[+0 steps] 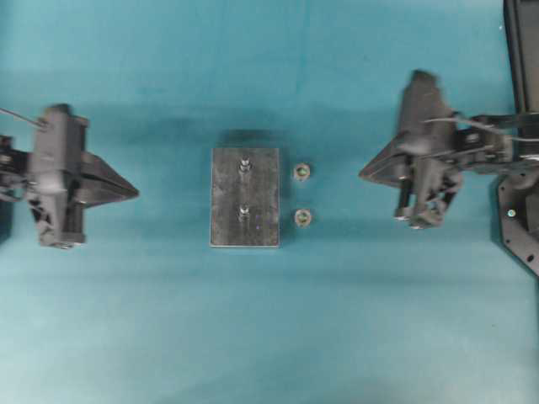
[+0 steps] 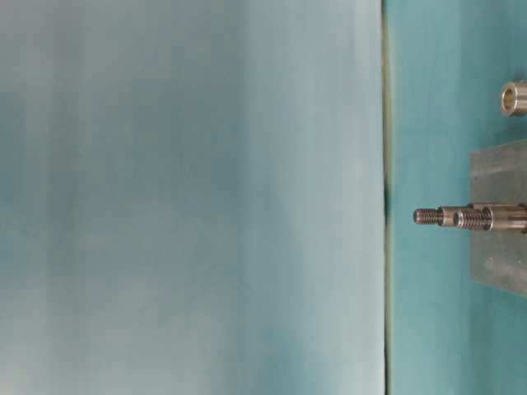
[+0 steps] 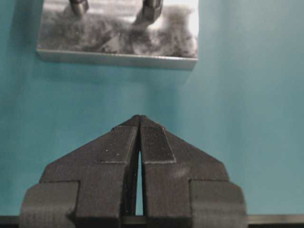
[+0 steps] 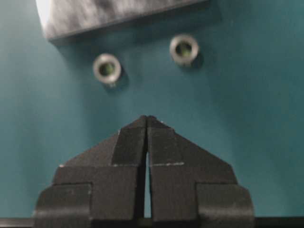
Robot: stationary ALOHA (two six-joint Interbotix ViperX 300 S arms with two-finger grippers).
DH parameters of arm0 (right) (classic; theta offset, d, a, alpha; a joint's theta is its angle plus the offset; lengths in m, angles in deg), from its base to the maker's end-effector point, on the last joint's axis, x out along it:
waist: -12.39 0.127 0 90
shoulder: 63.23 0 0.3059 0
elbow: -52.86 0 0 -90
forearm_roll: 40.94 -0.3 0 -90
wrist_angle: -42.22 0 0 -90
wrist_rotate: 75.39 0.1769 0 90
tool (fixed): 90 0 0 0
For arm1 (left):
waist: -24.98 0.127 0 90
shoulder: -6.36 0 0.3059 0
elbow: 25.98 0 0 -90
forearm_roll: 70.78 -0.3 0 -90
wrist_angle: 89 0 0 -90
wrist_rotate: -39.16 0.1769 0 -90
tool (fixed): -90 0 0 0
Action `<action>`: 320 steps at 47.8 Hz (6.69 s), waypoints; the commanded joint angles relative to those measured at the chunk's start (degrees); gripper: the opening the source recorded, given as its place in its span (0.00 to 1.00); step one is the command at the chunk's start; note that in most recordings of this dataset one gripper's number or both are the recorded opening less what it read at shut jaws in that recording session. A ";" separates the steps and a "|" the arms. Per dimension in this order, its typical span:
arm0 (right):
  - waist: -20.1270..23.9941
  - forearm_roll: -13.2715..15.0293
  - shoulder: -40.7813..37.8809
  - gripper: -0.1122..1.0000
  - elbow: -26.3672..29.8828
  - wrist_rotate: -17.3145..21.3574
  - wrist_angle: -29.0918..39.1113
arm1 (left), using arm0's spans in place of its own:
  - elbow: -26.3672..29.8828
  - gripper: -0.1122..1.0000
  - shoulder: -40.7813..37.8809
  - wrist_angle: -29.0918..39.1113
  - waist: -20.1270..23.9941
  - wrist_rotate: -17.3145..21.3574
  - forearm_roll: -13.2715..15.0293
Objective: Insert the washer onto the shaft.
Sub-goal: 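Lower the right gripper over the upper steel washer and close on it, then lift the held washer with the right gripper toward the block, then align the washer above the upper shaft and lower it down, then open the right gripper and move it to the lower washer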
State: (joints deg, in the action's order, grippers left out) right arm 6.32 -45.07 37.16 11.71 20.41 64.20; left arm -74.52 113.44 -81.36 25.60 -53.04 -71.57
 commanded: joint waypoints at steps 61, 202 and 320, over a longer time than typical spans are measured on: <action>-2.64 6.06 -29.97 0.82 20.83 -3.43 3.25 | 1.14 0.10 -5.10 -4.83 -1.93 0.18 -0.18; -0.79 8.09 -34.37 0.41 42.28 -7.91 18.02 | 1.58 0.10 -9.40 -8.17 -2.99 0.18 -0.09; 1.67 1.93 -28.39 0.71 34.19 -0.18 20.30 | 1.58 0.10 -9.40 -9.05 -3.78 -0.09 -0.09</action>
State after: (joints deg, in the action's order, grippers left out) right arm 7.02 -43.05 5.43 46.69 18.92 85.20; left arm -74.16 103.77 -89.97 22.00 -53.04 -71.57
